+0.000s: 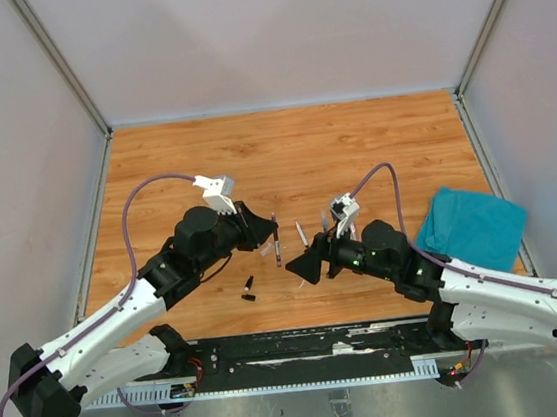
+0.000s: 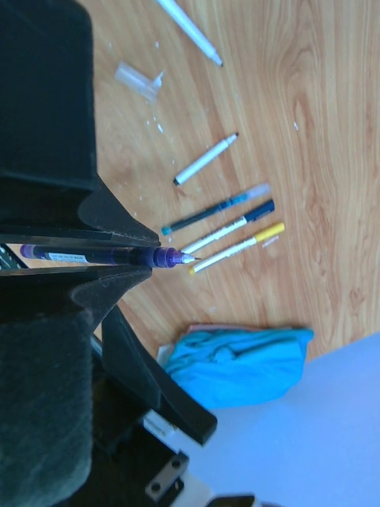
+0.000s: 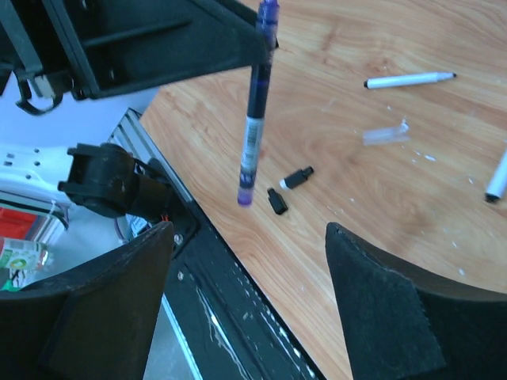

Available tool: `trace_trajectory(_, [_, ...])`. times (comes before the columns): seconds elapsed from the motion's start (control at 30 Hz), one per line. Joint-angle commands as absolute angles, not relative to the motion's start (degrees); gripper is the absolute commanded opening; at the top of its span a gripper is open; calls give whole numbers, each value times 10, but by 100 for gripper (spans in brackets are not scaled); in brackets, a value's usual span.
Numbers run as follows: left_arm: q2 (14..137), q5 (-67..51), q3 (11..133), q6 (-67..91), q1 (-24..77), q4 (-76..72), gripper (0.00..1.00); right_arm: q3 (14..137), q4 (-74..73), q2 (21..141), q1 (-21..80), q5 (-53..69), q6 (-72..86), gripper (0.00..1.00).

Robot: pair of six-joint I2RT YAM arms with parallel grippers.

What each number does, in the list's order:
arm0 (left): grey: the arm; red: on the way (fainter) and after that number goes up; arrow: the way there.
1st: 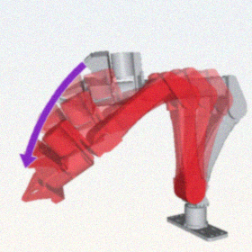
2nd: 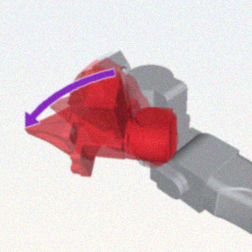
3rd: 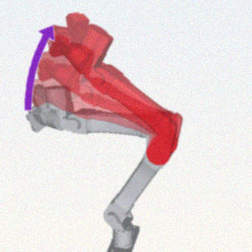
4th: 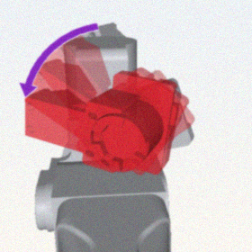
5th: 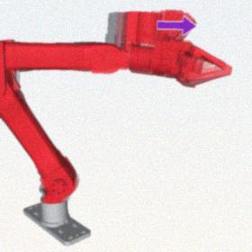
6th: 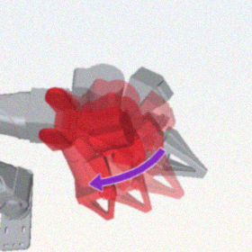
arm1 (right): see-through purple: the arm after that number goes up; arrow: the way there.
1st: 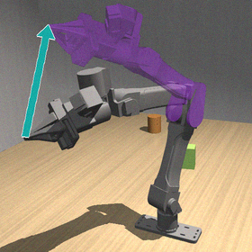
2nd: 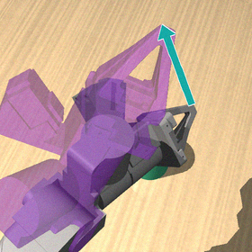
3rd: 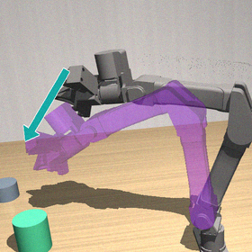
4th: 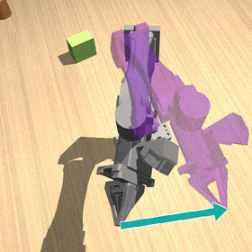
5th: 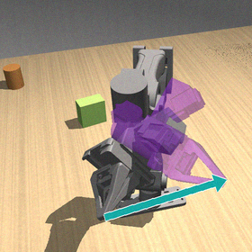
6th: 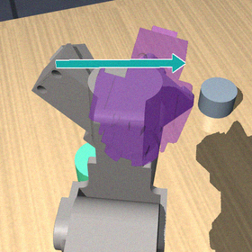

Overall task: Insert the pens into the pen caps
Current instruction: Adjust the pen.

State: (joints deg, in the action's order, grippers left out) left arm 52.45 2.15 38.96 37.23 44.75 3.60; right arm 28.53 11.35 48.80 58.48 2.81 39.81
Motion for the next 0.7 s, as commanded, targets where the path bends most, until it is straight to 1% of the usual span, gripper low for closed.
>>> trace_trajectory(0.0, [513, -11, 372, 423, 446, -41, 13, 277, 262, 544, 601, 12, 425, 76])
trace_trajectory(0.17, [511, -23, 357, 441, 445, -66, 14, 275, 306, 578, 602, 31, 430, 64])
trace_trajectory(0.57, [503, -22, 349, 454, 446, -75, 14, 279, 307, 611, 602, 40, 443, 39])
trace_trajectory(0.67, [502, -20, 350, 453, 446, -72, 14, 277, 314, 617, 602, 46, 447, 29])
